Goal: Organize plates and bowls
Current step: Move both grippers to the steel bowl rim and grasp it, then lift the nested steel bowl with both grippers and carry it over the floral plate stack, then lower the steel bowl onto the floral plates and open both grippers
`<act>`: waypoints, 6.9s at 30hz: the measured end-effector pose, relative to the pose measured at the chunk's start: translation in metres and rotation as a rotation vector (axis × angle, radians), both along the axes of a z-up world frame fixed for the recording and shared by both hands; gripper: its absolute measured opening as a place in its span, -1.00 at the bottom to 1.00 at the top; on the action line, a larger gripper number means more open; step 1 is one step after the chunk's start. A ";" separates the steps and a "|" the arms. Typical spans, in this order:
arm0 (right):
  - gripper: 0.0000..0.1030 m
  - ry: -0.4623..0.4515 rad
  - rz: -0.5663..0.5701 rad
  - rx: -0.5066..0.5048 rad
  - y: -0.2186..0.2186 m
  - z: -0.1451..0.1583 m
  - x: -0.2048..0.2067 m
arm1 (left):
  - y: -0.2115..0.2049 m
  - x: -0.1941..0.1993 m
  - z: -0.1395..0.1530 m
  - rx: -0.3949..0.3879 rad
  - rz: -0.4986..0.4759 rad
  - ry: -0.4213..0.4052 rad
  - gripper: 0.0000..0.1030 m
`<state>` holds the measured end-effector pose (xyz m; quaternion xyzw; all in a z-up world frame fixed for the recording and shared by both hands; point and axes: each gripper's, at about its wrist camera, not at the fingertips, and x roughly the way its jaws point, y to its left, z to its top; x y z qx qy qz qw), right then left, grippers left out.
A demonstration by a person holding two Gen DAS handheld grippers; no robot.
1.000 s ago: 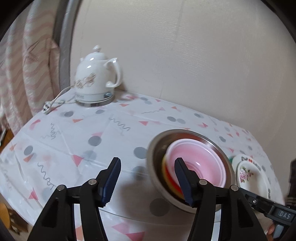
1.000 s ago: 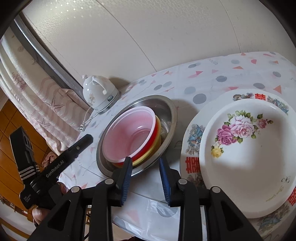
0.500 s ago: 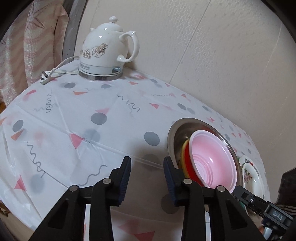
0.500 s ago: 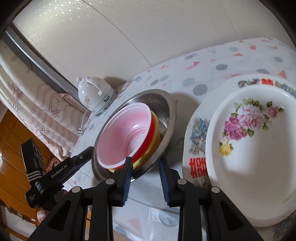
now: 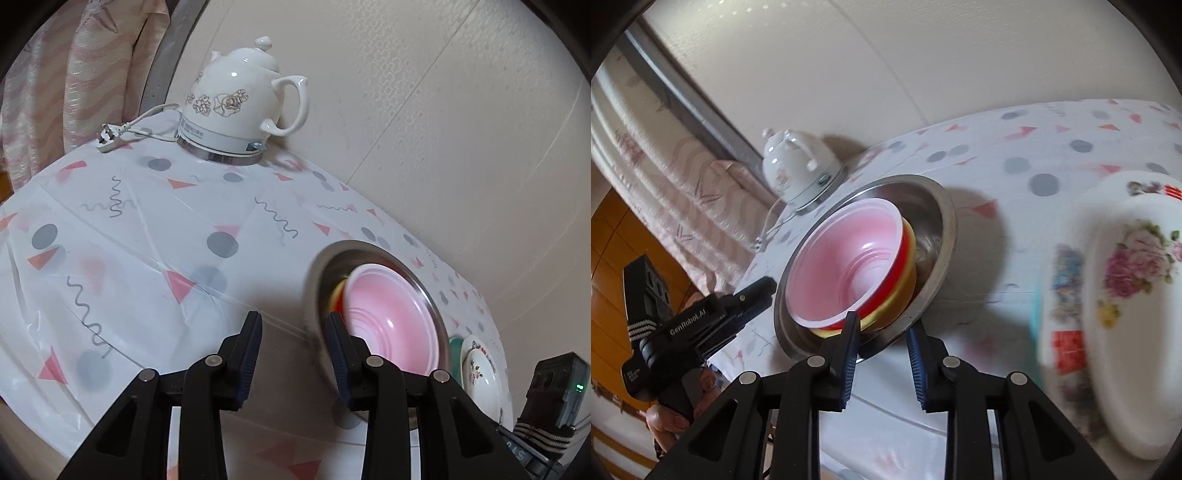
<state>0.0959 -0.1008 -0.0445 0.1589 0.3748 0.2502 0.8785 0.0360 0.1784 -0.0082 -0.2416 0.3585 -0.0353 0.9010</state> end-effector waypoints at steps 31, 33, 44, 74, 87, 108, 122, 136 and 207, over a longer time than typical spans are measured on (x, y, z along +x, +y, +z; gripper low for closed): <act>-0.41 0.007 -0.137 -0.153 0.000 0.010 0.051 | 0.000 0.033 -0.012 0.015 -0.127 0.066 -0.52; -0.48 0.003 -0.119 -0.178 0.006 0.010 0.054 | -0.002 0.033 -0.011 0.031 -0.133 0.058 -0.57; -0.68 -0.052 -0.067 -0.281 0.023 0.008 0.060 | 0.001 0.031 -0.014 -0.008 -0.148 0.011 -0.67; -0.73 -0.112 -0.091 -0.120 -0.004 0.020 0.032 | -0.018 0.002 -0.015 0.010 -0.159 -0.101 -0.72; -0.73 -0.155 -0.167 -0.081 -0.050 0.037 0.005 | -0.060 0.000 0.004 0.001 -0.254 -0.145 -0.72; -0.73 -0.154 -0.393 -0.011 -0.158 0.036 -0.031 | -0.172 0.015 0.031 0.022 -0.468 -0.179 -0.74; -0.73 -0.102 -0.499 0.043 -0.210 0.020 -0.042 | -0.225 0.022 0.026 0.061 -0.543 -0.162 -0.73; -0.73 -0.072 -0.522 0.054 -0.216 0.012 -0.040 | -0.233 0.027 0.013 0.079 -0.544 -0.131 -0.72; -0.32 -0.125 -0.586 -0.033 -0.192 0.014 -0.089 | -0.203 -0.040 0.010 0.341 -0.344 -0.195 0.97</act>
